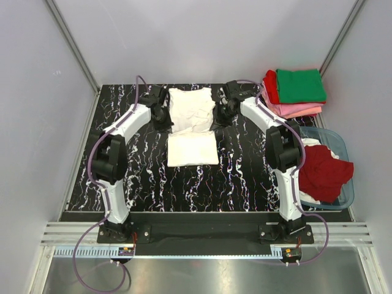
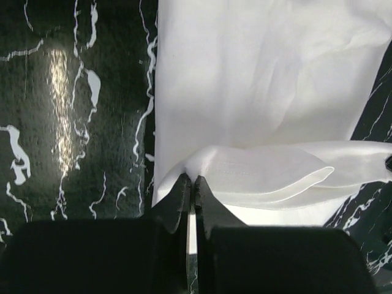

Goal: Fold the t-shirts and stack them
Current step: Fold the tshirt

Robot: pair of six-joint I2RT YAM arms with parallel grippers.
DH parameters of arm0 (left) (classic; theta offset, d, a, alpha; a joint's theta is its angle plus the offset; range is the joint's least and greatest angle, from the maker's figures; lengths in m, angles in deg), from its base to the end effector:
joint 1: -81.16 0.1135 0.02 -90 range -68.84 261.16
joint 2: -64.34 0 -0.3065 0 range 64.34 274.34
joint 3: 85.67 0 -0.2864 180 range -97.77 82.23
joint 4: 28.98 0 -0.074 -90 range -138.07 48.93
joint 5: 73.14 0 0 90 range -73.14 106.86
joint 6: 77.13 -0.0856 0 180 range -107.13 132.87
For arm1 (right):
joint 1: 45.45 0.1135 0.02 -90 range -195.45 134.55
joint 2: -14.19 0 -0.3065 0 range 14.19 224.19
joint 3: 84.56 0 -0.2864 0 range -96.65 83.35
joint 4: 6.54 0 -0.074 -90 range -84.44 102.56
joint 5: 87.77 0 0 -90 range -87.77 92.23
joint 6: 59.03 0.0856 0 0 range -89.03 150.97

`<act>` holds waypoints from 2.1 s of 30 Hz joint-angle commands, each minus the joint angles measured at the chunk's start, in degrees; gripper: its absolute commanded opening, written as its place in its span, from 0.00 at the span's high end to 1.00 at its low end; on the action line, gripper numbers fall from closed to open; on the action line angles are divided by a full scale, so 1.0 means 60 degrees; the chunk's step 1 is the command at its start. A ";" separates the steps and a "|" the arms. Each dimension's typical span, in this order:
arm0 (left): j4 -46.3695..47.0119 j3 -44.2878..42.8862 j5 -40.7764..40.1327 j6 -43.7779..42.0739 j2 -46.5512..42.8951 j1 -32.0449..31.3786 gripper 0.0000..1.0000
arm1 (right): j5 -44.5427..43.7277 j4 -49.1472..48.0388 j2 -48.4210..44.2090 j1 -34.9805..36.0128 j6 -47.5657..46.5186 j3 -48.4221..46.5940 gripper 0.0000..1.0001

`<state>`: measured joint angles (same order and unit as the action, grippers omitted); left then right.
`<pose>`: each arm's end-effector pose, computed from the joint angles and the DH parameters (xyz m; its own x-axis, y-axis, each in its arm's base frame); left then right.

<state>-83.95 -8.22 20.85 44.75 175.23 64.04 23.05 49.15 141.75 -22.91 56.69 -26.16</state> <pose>0.4610 -0.1482 0.2159 -0.8959 -0.2753 -0.3486 -0.1762 0.9407 -0.2900 0.5100 0.2446 0.1912 -0.9554 0.0426 -0.2921 -0.1105 0.8659 0.4879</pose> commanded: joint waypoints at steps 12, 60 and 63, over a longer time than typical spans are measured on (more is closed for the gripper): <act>-0.0237 -0.1974 0.0332 -0.0406 0.1776 0.0437 0.95 | 0.0632 0.0556 0.1677 -0.0344 -0.0199 -0.2297 0.93; 0.2989 0.8220 0.0656 0.2333 -0.5423 -0.2960 0.34 | -0.0568 -0.4383 -0.4970 0.1573 0.3317 0.9595 0.76; 0.1994 0.8031 -0.0060 0.2451 -0.6655 -0.3312 0.31 | -0.1022 -0.3532 -0.6141 0.1896 0.3361 0.9668 0.46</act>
<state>-65.50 41.13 26.69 56.62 142.88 45.37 22.90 21.50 112.01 -13.20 76.82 31.80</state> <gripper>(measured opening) 0.683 0.439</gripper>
